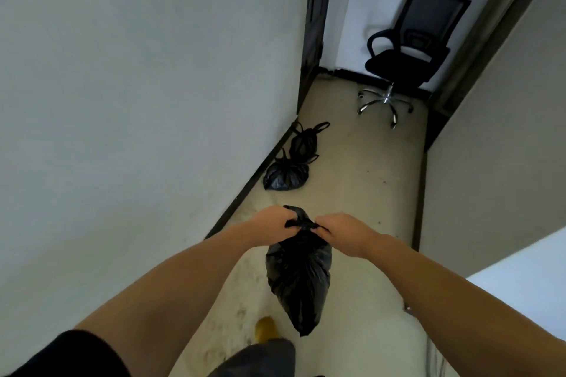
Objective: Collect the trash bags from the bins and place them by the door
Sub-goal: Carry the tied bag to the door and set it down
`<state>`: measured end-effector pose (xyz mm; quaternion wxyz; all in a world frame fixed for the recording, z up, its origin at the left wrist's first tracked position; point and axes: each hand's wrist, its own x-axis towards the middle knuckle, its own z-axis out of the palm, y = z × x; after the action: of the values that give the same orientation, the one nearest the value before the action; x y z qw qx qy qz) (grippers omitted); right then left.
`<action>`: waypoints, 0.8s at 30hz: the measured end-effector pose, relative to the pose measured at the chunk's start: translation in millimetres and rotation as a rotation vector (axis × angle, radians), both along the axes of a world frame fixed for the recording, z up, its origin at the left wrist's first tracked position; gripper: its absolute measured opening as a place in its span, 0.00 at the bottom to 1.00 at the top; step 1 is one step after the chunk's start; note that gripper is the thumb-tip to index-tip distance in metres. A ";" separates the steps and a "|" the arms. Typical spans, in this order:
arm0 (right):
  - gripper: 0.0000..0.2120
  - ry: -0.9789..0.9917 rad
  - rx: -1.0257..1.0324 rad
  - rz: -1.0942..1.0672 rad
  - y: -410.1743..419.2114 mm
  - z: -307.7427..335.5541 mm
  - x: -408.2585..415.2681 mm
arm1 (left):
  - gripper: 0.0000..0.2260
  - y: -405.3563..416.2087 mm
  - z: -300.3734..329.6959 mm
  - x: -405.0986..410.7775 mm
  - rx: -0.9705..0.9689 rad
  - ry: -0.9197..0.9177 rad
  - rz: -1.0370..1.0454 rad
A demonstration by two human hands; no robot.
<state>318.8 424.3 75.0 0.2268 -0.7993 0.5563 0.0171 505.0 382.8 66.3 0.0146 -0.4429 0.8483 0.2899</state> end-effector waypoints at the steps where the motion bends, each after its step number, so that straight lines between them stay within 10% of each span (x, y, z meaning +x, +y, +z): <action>1: 0.11 -0.001 0.006 -0.011 -19.8 0.2 -0.1 | 0.10 -22.1 0.8 -0.9 0.011 0.001 -0.004; 24: 0.17 -0.301 0.322 0.013 -406.2 -65.3 18.5 | 0.10 -379.6 -62.0 -13.6 0.293 -0.129 0.252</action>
<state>337.3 18.0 9.7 0.4318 -0.7497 0.5013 -0.0125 491.4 3.2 4.3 0.0967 -0.5566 0.7321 0.3806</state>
